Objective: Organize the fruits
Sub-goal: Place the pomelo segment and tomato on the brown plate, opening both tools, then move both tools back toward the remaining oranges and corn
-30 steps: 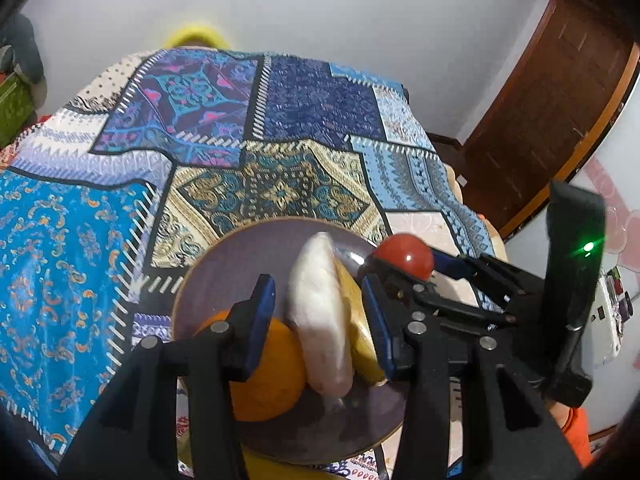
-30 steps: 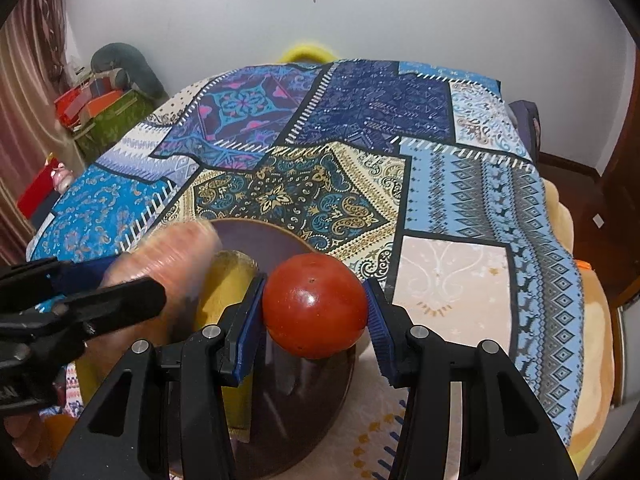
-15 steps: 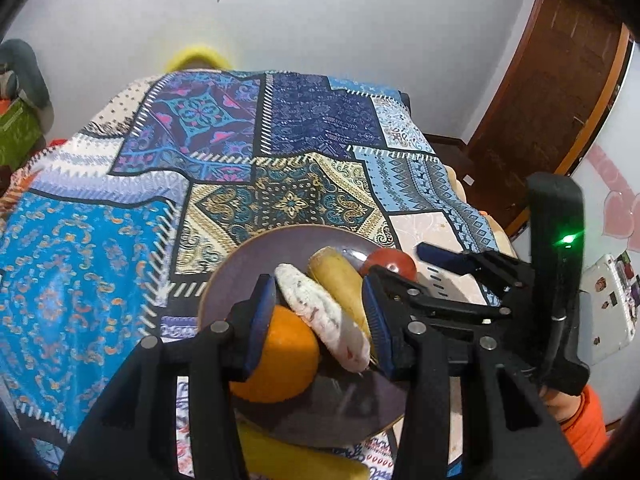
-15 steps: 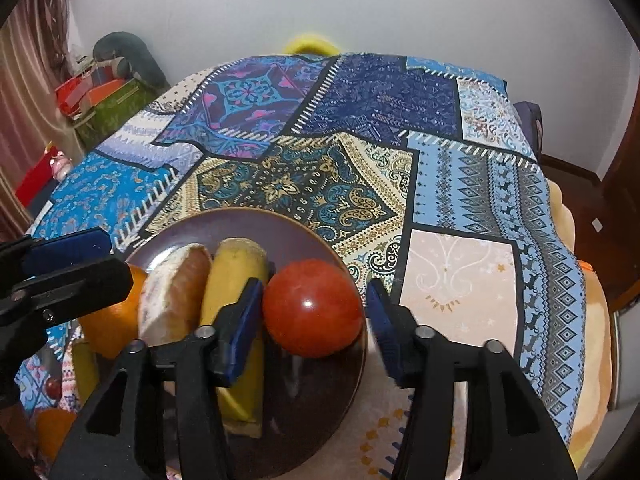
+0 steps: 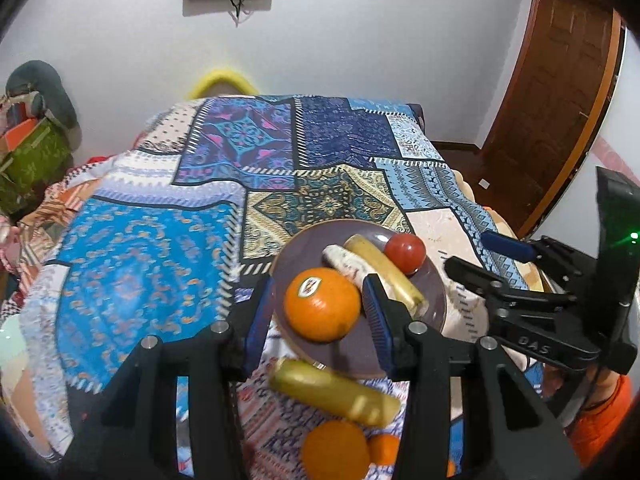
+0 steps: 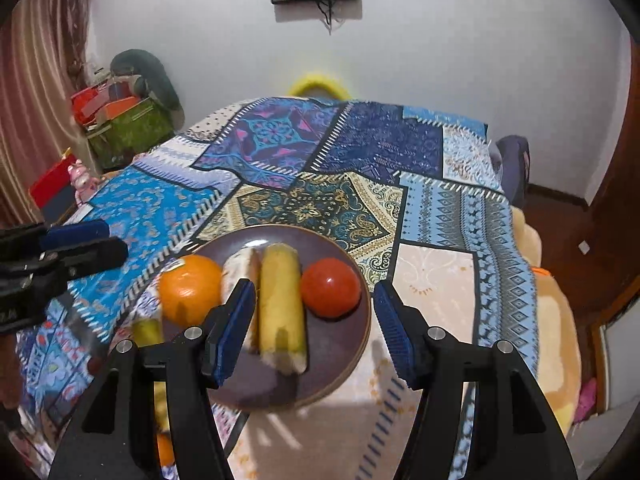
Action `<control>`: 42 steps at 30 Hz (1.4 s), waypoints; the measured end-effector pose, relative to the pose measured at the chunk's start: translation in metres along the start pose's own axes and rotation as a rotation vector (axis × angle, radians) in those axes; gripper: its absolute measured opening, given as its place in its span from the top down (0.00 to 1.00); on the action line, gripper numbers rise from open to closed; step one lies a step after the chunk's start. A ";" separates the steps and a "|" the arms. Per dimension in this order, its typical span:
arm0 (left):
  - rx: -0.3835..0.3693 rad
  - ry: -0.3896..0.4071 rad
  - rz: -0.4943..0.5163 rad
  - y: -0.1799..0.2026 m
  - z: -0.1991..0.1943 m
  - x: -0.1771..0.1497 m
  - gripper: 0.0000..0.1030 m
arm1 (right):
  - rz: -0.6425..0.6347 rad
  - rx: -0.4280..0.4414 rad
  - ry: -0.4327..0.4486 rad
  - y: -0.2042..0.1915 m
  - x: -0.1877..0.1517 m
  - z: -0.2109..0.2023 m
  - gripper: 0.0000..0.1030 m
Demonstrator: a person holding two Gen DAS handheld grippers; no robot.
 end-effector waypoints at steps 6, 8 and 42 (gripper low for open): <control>0.026 0.012 0.033 -0.012 -0.034 -0.014 0.53 | -0.031 0.005 0.015 -0.021 -0.007 -0.026 0.44; 0.036 0.018 0.044 -0.017 -0.046 -0.019 0.49 | -0.037 0.011 0.017 -0.029 -0.012 -0.033 0.44; 0.044 -0.158 0.066 -0.052 -0.027 -0.103 0.34 | -0.121 0.187 -0.207 -0.104 -0.066 0.031 0.62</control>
Point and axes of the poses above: each gripper's, at about its wrist camera, not at the fingertips, and z roughly the way its jaws point, y to its right, x to its top, the point moved 1 cm from there along z, roughly the way its jaws point, and after that the axes turned 10 degrees about -z, right-handed, at the moved point
